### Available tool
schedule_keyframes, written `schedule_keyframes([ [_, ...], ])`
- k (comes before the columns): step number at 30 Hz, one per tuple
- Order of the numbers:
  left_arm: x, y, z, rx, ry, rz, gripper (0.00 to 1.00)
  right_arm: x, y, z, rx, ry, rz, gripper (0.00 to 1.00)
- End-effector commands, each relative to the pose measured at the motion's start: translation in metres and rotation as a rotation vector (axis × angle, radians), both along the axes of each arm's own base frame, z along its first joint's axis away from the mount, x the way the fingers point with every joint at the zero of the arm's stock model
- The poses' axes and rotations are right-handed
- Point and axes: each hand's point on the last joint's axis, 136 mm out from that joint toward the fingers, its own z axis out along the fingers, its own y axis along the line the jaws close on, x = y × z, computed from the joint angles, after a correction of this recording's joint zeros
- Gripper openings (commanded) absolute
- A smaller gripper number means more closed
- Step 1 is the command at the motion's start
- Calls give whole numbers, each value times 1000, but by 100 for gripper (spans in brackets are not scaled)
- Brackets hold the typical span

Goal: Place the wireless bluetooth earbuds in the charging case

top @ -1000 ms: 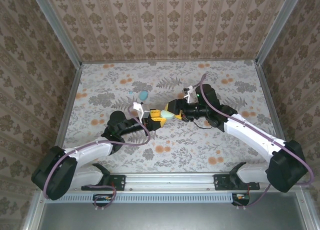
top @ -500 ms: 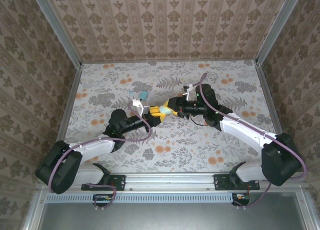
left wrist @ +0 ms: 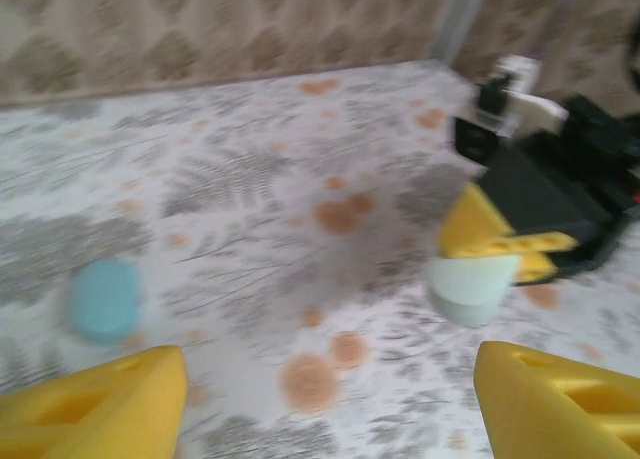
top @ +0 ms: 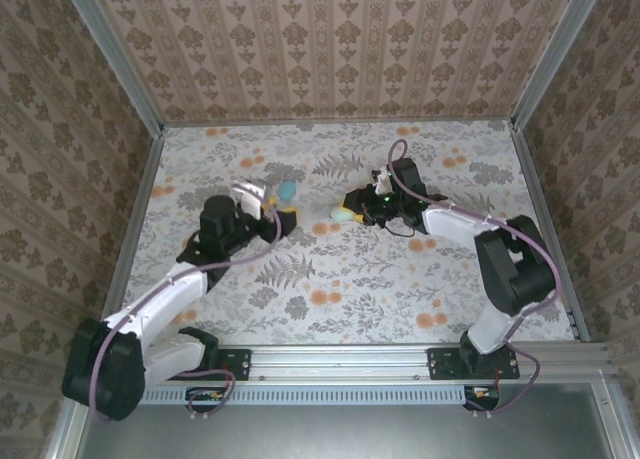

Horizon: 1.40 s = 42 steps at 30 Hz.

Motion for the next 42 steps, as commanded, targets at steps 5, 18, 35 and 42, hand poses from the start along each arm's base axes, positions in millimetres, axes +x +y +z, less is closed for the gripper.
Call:
schedule_keyframes([
  [5,41,27,-81,183,452,87,68,6,-15,-62,-131,29,128,26],
  [18,104,6,-147,405,594,72,65,-11,-44,-107,-295,77,170,50],
  [35,138,-1,-178,519,577,61,69,-24,-87,-60,-567,-29,87,59],
  [42,142,-14,-183,505,549,15,54,-24,-91,-12,-587,-147,46,59],
])
